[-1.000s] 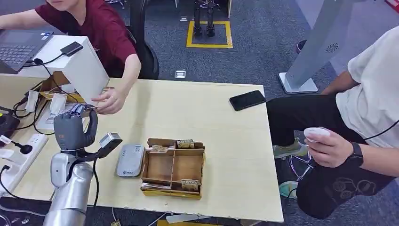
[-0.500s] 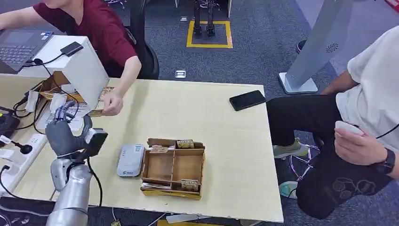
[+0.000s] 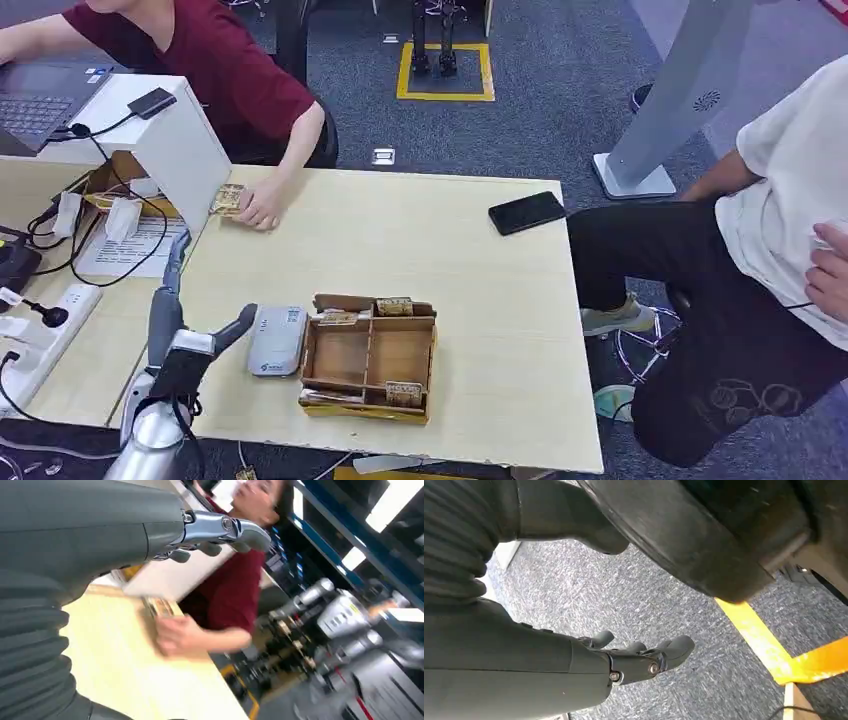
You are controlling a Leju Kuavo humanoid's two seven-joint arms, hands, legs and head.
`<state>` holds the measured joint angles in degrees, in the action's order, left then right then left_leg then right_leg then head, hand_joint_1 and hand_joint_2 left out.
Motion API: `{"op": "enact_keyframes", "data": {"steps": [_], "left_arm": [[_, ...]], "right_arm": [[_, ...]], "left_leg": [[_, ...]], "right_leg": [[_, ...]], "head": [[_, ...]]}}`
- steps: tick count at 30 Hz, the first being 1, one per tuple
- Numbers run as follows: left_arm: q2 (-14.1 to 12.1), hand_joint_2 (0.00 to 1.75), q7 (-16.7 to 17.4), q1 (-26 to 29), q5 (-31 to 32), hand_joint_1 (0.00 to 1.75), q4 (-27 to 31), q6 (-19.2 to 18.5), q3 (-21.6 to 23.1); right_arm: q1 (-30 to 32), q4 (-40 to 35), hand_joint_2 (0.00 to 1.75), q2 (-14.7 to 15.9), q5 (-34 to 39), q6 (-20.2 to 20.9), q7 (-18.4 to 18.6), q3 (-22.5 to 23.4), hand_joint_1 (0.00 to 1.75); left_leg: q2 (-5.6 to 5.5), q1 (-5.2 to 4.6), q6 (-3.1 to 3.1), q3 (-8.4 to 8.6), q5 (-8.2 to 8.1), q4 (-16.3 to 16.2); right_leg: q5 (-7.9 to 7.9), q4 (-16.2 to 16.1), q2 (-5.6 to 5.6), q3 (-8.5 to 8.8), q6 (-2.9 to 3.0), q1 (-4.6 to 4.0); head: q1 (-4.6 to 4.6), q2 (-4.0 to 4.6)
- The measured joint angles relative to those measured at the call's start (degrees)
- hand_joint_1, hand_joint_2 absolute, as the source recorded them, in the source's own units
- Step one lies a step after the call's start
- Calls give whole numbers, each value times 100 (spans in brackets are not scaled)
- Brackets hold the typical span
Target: Pass the card to the sensor for recognition and then transmit it.
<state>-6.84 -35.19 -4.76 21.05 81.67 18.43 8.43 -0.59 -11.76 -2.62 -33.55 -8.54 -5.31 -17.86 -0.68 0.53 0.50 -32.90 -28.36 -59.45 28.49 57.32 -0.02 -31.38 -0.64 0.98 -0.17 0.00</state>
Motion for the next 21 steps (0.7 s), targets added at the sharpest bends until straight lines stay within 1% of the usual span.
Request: {"op": "enact_keyframes", "data": {"steps": [2,5,9,11,14,18,21], "left_arm": [[-78,175,-13,205,4,0,273,-2,143],[-164,175,-20,313,39,0,506,-2,250],[-363,175,-195,588,674,0,793,77,499],[-541,175,-249,770,930,0,943,101,739],[-808,175,-234,937,1281,0,1072,144,1034],[-1168,175,-26,1050,1736,0,1116,175,1220],[-1382,175,20,1092,1860,0,1116,175,1306]], "right_arm": [[8,7,175,2,11,6,-4,0,0],[9,18,175,2,13,6,-5,0,0],[20,29,175,7,61,-5,-57,7,0],[28,33,175,15,63,-13,-81,7,0],[20,35,175,22,63,-13,-81,7,0],[5,33,175,24,46,13,-68,7,0],[1,35,175,26,31,9,-64,7,0]], "left_leg": [[0,0,0,-1,0,0],[-1,0,-1,-1,2,0],[1,1,-3,5,3,0],[1,2,-3,4,3,0],[0,2,-3,1,2,1],[0,2,-3,1,3,2],[-1,2,-3,1,3,2]], "right_leg": [[0,0,0,-2,0,0],[-1,0,6,1,0,0],[-2,2,2,4,2,-1],[-2,2,1,3,2,-2],[-1,2,3,2,2,-2],[-1,2,3,1,2,-2],[-1,2,6,3,2,-2]], "head": [[-2,0],[-2,-2],[-4,0],[-2,0],[-2,-2],[-2,-2],[-2,-2]]}}
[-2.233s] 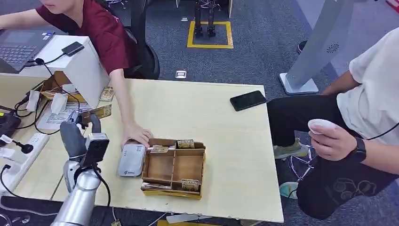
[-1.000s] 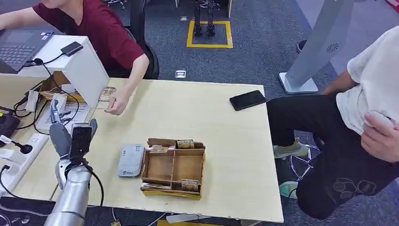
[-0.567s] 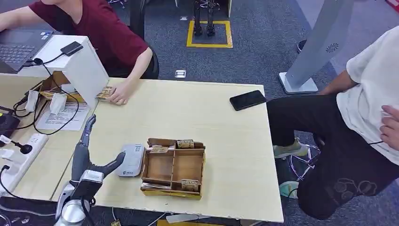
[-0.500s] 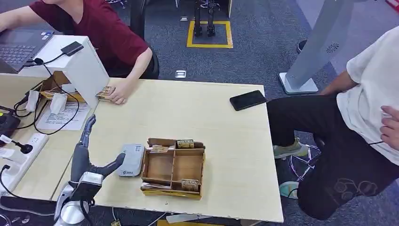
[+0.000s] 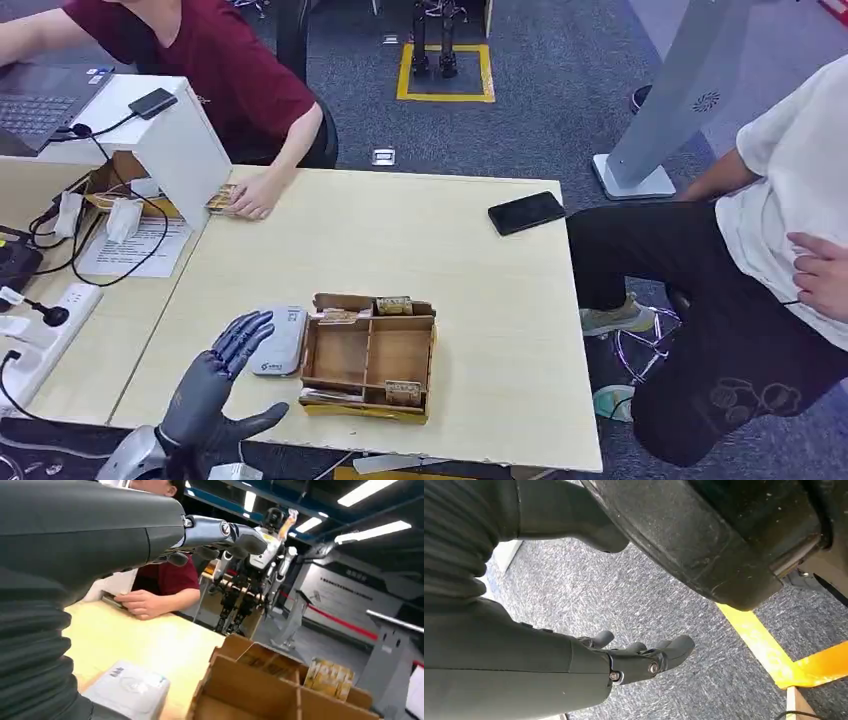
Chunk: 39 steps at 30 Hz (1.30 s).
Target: Pass the card to the sensor for recognition and then transmit it.
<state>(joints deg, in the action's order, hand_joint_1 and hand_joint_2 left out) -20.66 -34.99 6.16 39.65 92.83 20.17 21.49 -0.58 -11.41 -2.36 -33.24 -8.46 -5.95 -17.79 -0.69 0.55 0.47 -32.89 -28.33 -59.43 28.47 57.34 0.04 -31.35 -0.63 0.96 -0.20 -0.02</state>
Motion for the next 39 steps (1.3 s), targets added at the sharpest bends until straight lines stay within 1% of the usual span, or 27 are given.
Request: {"op": "enact_keyframes", "data": {"steps": [3,6,10,14,21,26,30,34,39], "left_arm": [[-157,175,61,25,76,0,0,-6,59],[-262,175,151,17,193,0,-2,-33,144],[-330,175,393,-116,755,0,-87,9,369],[-371,175,446,-274,916,0,-271,83,612],[-380,175,444,-361,922,0,-437,101,811],[-380,175,402,-376,819,0,-452,192,940],[-352,175,205,-429,551,0,-468,144,1123],[-295,175,157,-510,481,0,-518,85,1329],[-260,175,192,-561,441,0,-601,92,1503]], "right_arm": [[-4,-2,175,2,-20,-4,26,0,0],[-16,-2,175,2,-48,4,83,0,0],[-70,-11,175,2,-94,28,179,0,0],[-117,-13,175,2,-101,81,181,-2,0],[-136,-15,175,2,-103,81,184,-2,0],[-136,-15,175,2,-103,101,199,-2,0],[-137,-15,175,2,-103,109,199,-7,0],[-140,-17,175,2,-122,116,195,-9,0],[-141,-17,175,2,-144,105,177,-11,0]], "left_leg": [[0,0,0,1,1,0],[0,-1,0,1,2,0],[0,-1,0,0,2,-1],[0,-1,0,1,2,-1],[0,-1,0,1,1,-1],[0,-1,0,1,1,-1],[-1,-1,1,1,2,-1],[-1,-1,1,1,2,-1],[0,-1,0,1,2,-1]], "right_leg": [[-1,0,0,1,0,0],[-1,0,0,1,0,1],[-1,0,0,1,0,1],[-1,0,0,1,0,1],[-1,0,0,0,0,1],[-1,0,0,0,0,1],[-1,0,0,1,0,1],[-1,0,0,1,0,1],[-1,0,-1,0,0,1]], "head": [[0,2],[0,0],[0,2],[0,2],[0,0],[0,2],[0,0],[0,2],[0,0]]}}
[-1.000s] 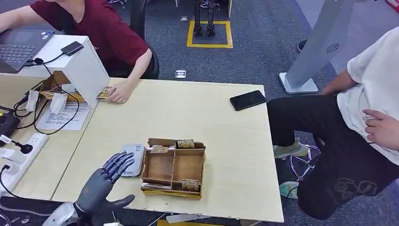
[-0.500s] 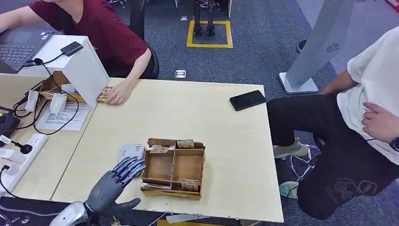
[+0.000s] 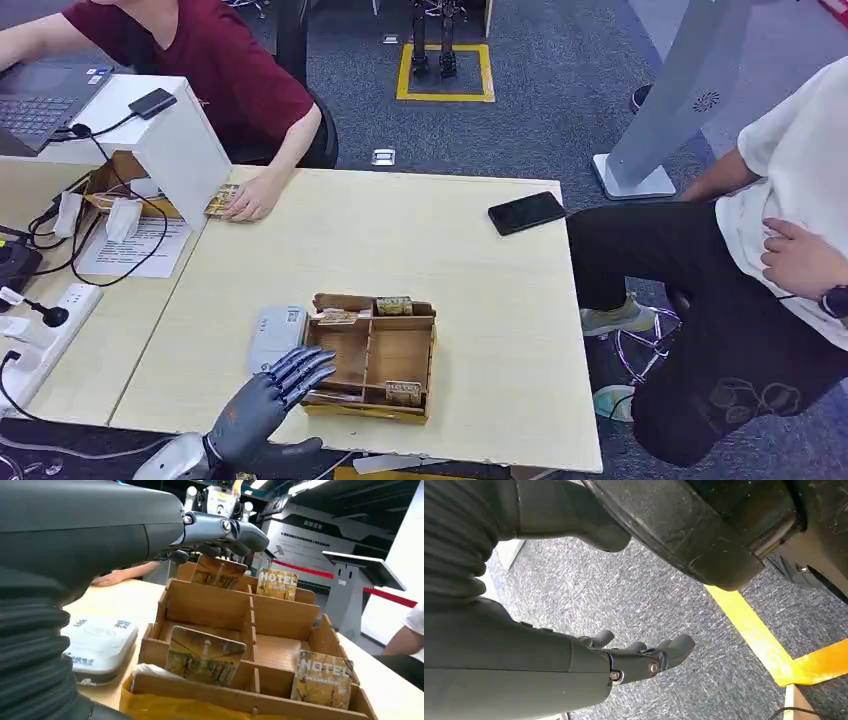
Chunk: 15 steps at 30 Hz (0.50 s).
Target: Pass the card to the sensor for recognition and then transmit it.
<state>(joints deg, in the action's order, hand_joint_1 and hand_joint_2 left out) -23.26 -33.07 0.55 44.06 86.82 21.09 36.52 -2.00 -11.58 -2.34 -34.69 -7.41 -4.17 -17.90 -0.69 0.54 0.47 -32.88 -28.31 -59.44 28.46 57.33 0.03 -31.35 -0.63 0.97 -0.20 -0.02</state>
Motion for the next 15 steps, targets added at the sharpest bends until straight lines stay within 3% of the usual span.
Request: {"op": "enact_keyframes", "data": {"steps": [9,15], "left_arm": [[37,175,103,-86,142,0,-127,59,162],[101,175,334,-180,431,0,-308,396,197]], "right_arm": [[-3,0,175,0,-31,-7,0,-4,0],[-12,-2,175,0,-74,-11,20,-31,0]], "left_leg": [[0,0,0,-1,0,0],[0,0,0,0,0,0]], "right_leg": [[0,0,0,0,0,0],[0,0,1,1,0,0]], "head": [[0,2],[2,2]]}}
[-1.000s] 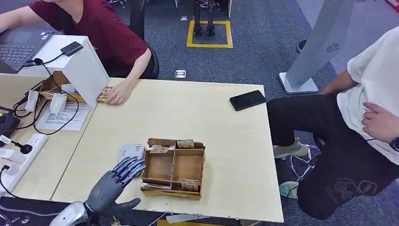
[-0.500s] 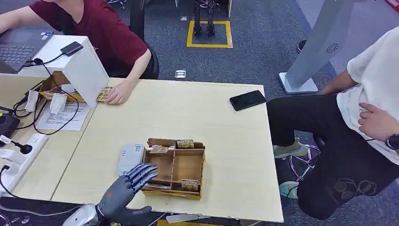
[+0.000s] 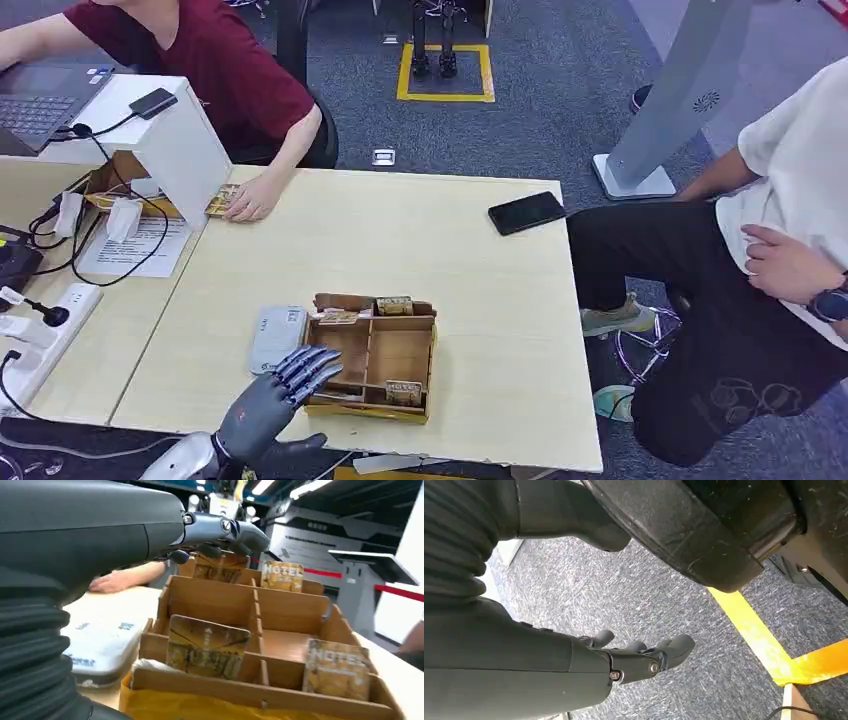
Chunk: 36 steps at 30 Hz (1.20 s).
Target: Pass the card to the sensor for recognition and then transmit it.
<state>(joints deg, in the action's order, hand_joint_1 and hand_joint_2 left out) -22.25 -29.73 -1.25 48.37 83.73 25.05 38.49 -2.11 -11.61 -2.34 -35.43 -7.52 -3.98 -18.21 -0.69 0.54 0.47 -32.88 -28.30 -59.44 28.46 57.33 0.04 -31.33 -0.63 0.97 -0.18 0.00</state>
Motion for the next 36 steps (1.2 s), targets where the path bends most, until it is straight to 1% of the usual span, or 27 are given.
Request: {"op": "enact_keyframes", "data": {"steps": [7,12,16,17,21,25,36], "left_arm": [[55,175,31,-76,31,0,-135,24,4],[136,175,201,-110,35,0,-249,192,4],[175,175,223,-112,-24,0,-332,192,4],[181,175,217,-111,-41,175,-339,181,4],[194,175,201,-114,-138,175,-383,50,4],[192,175,127,-110,-267,175,-387,26,4],[194,175,94,-108,-378,175,-387,-42,4]], "right_arm": [[-20,0,175,2,-4,4,2,-59,0],[-21,0,175,2,-2,4,2,-68,0],[-21,0,175,4,-2,2,2,-70,0],[-21,0,175,4,-2,2,2,-72,0],[-23,-7,175,4,-7,2,2,-79,0],[-30,-20,175,4,-7,-2,2,-79,0],[-49,-26,175,7,-2,4,2,-79,0]], "left_leg": [[0,0,0,0,0,0],[0,0,0,0,0,0],[0,0,0,0,0,0],[0,0,0,0,0,0],[0,0,0,0,0,0],[0,0,0,0,0,0],[0,0,0,0,0,0]], "right_leg": [[0,0,0,-1,0,0],[0,0,0,-1,0,0],[0,0,0,-1,0,0],[0,0,0,0,0,0],[0,0,0,0,0,0],[0,0,0,0,0,0],[0,0,0,0,0,0]], "head": [[-2,0],[-2,0],[-2,-2],[-2,0],[-2,-2],[-2,0],[-2,0]]}}
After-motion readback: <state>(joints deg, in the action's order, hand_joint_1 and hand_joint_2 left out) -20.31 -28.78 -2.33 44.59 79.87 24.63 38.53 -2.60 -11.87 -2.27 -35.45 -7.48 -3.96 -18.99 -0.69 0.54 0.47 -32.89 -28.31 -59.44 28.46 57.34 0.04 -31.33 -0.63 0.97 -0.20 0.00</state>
